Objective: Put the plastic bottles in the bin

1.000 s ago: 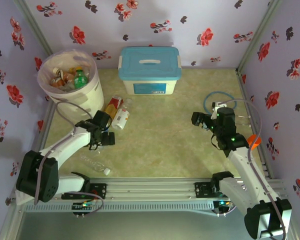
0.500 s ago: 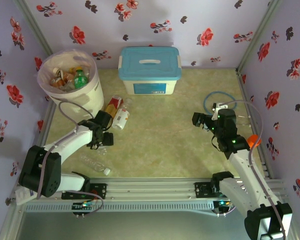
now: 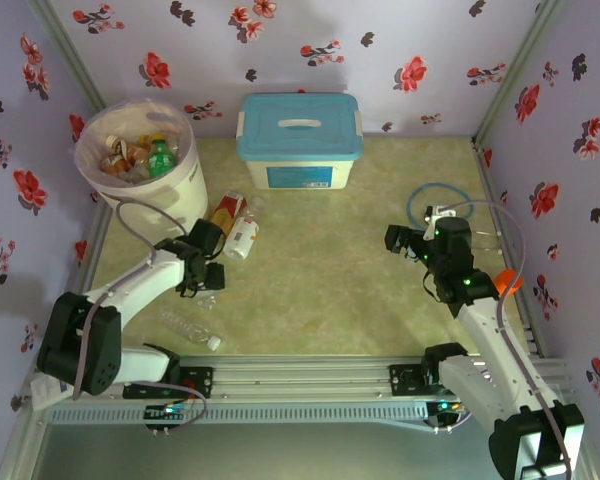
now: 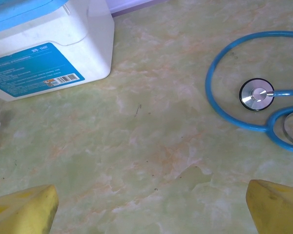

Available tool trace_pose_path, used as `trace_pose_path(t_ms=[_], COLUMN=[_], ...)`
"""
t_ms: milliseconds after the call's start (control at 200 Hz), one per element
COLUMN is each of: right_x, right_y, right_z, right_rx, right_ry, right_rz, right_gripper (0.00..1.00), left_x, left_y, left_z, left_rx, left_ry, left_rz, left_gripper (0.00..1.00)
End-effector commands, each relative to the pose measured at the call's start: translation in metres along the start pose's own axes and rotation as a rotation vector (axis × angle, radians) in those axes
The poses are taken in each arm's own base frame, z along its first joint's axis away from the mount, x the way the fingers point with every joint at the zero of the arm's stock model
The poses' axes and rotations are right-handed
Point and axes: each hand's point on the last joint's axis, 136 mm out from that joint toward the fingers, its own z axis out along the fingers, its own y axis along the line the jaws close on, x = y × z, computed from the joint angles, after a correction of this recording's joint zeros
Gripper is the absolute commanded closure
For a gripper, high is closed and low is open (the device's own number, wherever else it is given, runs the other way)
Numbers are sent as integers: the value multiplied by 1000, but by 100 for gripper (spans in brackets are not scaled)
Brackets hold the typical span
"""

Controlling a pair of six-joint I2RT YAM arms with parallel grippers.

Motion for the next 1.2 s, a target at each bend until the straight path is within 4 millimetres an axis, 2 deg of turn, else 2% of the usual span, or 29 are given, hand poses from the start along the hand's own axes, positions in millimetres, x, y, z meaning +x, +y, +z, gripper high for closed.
trace_pose_path(t_ms=[0,130,210,475,585,665,855,1015,1105,1195], right_x=[-4,-4,-4,-7,-8,-8,-9,-10,-9,-8], right_y=[-5,-5,-5,-3,-3,-3,-3,-1,-2,-3], right_z=[-2,-1,-2,-2,-2,-3,1,2,2,3], right_rx=[26,25,25,19,22,24,21,16,21,25], right_ry=[-8,-7,-8,-12,-13,-14,-14,-11,-9,-7], right_rz=[-8,-9,-11,-11,-13,-13,-5,-2,-3,-3], right_gripper=[1,1,1,1,1,1,1,1,1,1], left_x=[2,1,0,-6,-10,-17,-39,-53,-70,-90], left_y=[3,1,1,2,1,-1,-17,-30,-39,-40], left_z=[4,6,4,-9,-23,-44,-106,-152,-190,-226], left_rx=[-17,-12,-9,-3,6,26,129,212,297,327], left_ry=[19,22,16,-13,-24,-56,-193,-244,-335,-434], left_rz=[-18,-25,-29,-43,-44,-36,2,55,63,76], left_gripper=[34,34,37,45,46,47,58,60,62,65])
